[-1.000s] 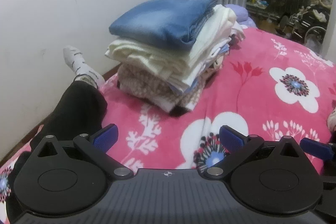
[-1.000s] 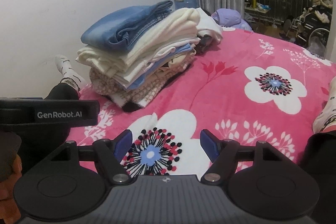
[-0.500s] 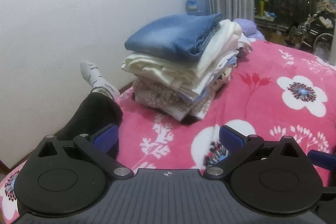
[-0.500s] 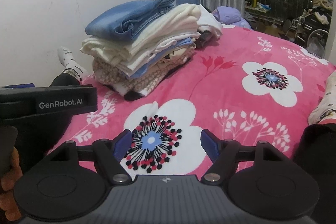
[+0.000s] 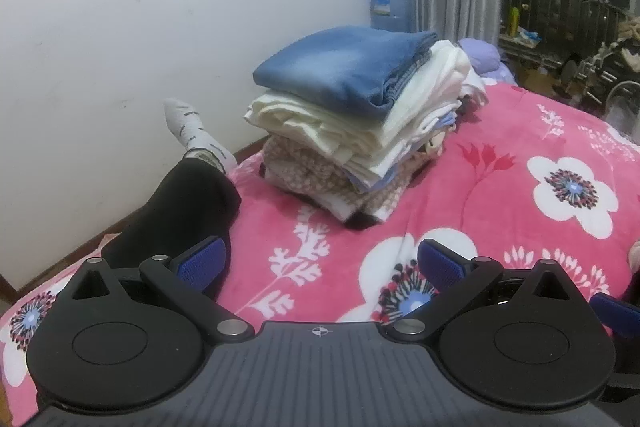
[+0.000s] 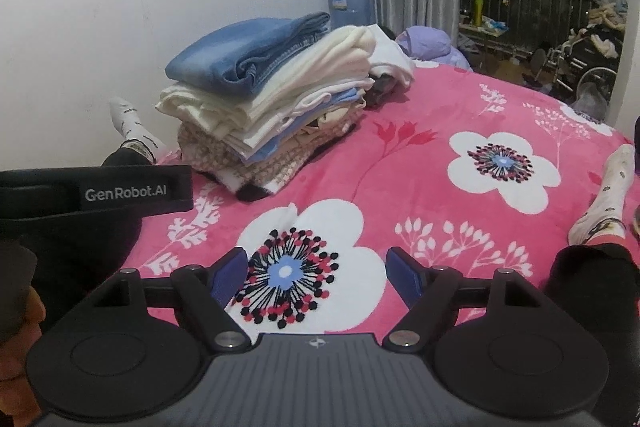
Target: Fold clothes
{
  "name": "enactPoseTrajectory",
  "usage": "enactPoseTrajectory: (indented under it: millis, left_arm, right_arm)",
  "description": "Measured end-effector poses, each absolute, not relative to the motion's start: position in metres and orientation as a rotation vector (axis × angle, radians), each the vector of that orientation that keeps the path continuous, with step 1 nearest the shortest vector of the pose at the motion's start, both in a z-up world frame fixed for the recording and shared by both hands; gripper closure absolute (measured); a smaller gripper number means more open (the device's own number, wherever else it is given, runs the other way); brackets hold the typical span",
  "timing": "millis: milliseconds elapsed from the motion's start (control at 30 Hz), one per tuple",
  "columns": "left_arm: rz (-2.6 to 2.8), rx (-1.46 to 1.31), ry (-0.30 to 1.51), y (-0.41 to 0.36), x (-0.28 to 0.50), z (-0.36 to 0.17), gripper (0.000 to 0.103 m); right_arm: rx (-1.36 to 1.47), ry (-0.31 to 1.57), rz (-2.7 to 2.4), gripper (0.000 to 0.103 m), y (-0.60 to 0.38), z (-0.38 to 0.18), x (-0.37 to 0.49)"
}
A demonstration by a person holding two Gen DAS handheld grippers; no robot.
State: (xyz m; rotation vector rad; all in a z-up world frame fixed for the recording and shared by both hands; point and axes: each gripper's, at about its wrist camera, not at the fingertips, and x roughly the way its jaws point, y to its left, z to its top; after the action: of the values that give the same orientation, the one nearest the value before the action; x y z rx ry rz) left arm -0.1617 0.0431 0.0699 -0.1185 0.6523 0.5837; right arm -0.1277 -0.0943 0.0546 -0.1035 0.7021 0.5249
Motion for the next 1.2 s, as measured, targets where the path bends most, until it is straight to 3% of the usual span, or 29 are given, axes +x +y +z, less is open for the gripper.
enactPoseTrajectory:
  millis: [1200]
  left_arm:
    - [0.614, -0.059, 0.652, 0.05, -0.164, 0.083, 0.0]
  right_arm:
    - [-0.106, 0.65, 0.573, 0.022, -0.092, 0.063, -0.131]
